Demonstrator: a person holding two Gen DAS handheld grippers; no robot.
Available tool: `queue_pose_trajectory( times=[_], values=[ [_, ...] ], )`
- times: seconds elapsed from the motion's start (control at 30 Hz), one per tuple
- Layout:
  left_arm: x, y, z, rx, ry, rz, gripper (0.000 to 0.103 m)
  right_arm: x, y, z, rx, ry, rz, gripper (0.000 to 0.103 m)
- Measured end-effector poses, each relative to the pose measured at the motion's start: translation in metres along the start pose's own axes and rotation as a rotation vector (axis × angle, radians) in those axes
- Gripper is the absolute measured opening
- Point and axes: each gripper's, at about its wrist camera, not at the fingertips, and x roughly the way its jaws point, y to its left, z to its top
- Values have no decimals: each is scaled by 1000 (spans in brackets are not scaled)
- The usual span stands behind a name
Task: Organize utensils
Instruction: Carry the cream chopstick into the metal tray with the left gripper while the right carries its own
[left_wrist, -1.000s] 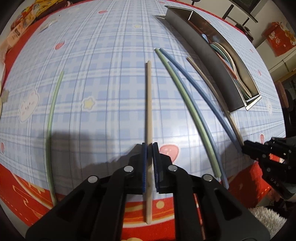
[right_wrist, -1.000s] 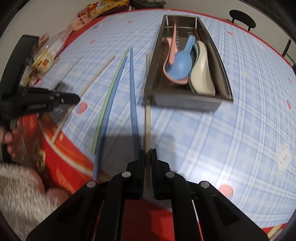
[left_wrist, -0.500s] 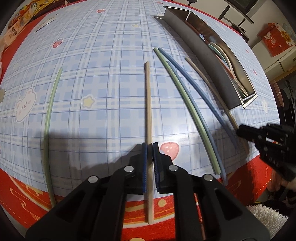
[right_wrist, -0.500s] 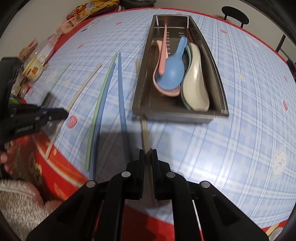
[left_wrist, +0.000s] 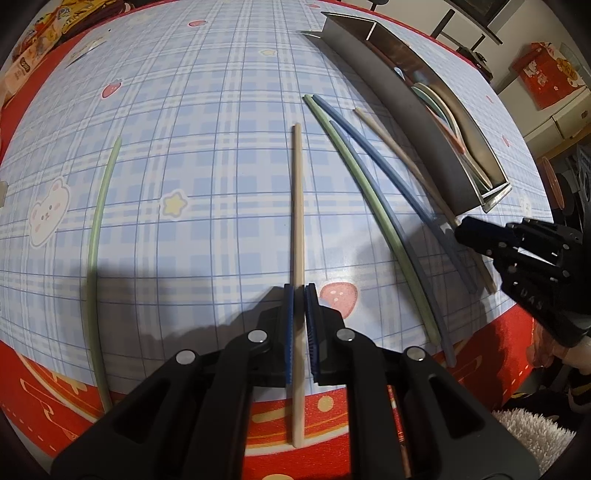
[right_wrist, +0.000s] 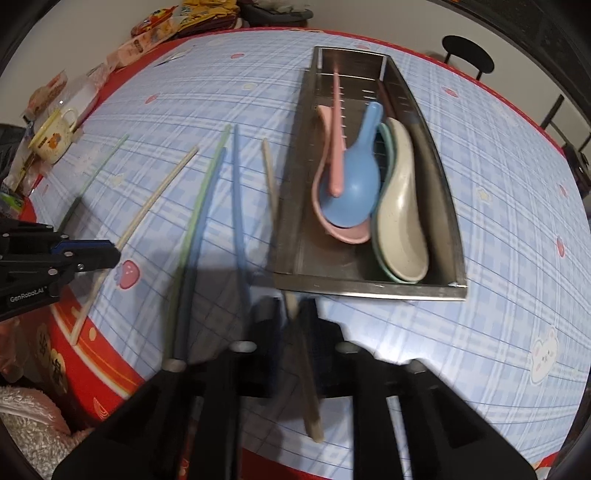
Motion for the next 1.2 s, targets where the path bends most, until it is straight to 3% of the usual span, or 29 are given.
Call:
queue_pose_trajectory(
  times=[0.2,0.5,0.8,1.2],
  values=[
    [-1,8,2,-25,12,-42,10,-7,-1,-12,19,18,76,7],
    [-22,37,5,-155,-34,-158,10,-46,2,-24,39,-83,186,7],
    [-49,37,19,-208,-96,-281,10,-64,-12,-21,95,-148,200,7],
    [-62,8,57,-238,-97,-384,10,-76,-49,-8,209,-190,202,7]
  ],
)
